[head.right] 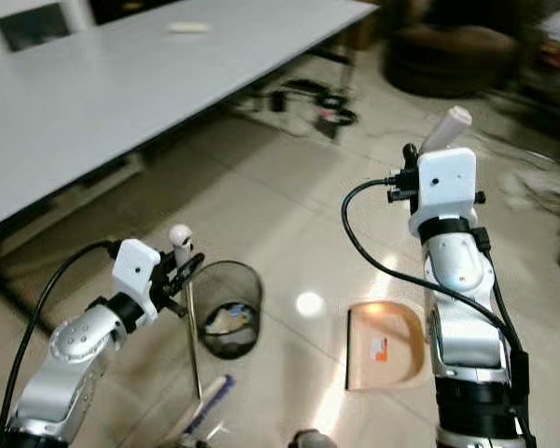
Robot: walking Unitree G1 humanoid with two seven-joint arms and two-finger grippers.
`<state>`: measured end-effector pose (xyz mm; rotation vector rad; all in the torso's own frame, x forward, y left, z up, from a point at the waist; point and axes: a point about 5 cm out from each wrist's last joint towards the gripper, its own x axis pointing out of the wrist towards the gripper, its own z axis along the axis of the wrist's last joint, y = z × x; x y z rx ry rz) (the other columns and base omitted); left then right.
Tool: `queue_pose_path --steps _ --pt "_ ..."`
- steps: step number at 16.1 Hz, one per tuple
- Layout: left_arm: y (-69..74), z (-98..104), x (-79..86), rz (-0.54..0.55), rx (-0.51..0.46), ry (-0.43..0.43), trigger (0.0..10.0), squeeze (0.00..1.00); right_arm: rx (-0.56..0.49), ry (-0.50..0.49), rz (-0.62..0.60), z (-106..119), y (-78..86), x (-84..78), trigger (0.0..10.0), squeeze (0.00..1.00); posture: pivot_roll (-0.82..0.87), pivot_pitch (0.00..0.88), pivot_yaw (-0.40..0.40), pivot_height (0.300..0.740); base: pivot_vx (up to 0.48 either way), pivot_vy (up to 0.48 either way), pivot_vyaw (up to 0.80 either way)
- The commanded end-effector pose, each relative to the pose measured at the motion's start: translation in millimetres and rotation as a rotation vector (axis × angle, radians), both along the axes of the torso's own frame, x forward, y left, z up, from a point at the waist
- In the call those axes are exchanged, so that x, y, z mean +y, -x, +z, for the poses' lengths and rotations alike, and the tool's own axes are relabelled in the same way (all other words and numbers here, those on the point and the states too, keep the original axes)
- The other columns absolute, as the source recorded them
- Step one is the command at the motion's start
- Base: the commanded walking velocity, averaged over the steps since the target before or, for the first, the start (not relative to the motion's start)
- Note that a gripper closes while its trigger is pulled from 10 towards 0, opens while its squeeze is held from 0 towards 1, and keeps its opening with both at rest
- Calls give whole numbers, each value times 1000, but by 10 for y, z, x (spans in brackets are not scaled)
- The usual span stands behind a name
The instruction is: Sweep floor
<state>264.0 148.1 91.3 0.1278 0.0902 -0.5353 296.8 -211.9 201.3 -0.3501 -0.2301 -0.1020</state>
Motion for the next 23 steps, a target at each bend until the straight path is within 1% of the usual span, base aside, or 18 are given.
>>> queue_pose_path --steps 1,4,5,6,7,8,10,11,13,15,16,17,18,19,20,22,23 --pt "-35 99 -19 -5 -38 -2 10000 0 -43 -10 0 51 -5 16 10000 0 23 16 2 740 0 0 -800" --pt "-79 116 -17 -11 -29 -6 10000 0 -37 -91 -36 -13 -37 -5 10000 0 38 9 3 740 0 0 -800" --pt "-91 120 -14 -25 -22 -8 10000 0 -31 -97 -39 -39 -48 4 10000 0 43 10 6 740 0 0 -800" --pt "-138 157 10 -26 -20 -7 10000 0 -36 -102 -35 -40 -68 54 10000 0 61 15 15 740 0 0 -800" --pt "-176 221 10 -22 -30 3 10000 0 -44 -108 -28 -30 -67 86 10000 0 69 34 4 740 0 0 -800" --pt "-189 257 9 8 -43 34 10000 0 -23 -107 -14 -108 -44 117 10000 0 82 39 -12 740 0 0 -800" --pt "-167 230 16 27 -36 32 10000 0 -6 -107 -11 -166 -24 136 10000 0 91 30 -21 740 0 0 -800" --pt "-164 217 19 34 -32 35 10000 0 -18 -116 -18 -141 -35 139 10000 0 91 20 -8 740 0 0 -800" --pt "-232 245 -4 38 -48 19 10000 0 -50 -140 -42 -87 -68 134 10000 0 89 19 5 740 0 0 -800" --pt "-343 326 -47 68 -74 28 10000 0 -45 -148 -43 -116 -59 142 10000 0 85 18 6 740 0 0 -800" --pt "-394 397 -84 91 -111 40 10000 0 -42 -148 -39 -129 -52 148 10000 0 74 22 9 740 0 0 -800" --pt "-407 421 -100 97 -127 41 10000 0 -42 -149 -39 -131 -51 146 10000 0 70 18 10 740 0 0 -800" --pt "-430 467 -127 106 -152 55 10000 0 -46 -161 -47 -128 -65 133 10000 0 60 9 6 740 0 0 -800" --pt "-469 558 -140 129 -193 70 10000 0 -53 -188 -79 -118 -90 95 10000 0 40 13 6 740 0 0 -800" --pt "-497 625 -128 160 -225 84 10000 0 -31 -219 -106 -155 -100 62 10000 0 27 7 8 740 0 0 0" --pt "-514 650 -128 171 -239 82 10000 0 6 -268 -149 -216 -100 16 10000 0 19 11 12 740 0 0 0" --pt "-503 634 -134 165 -237 80 10000 0 -7 -260 -206 -206 -77 -39 10000 0 0 21 34 740 244 0 0"
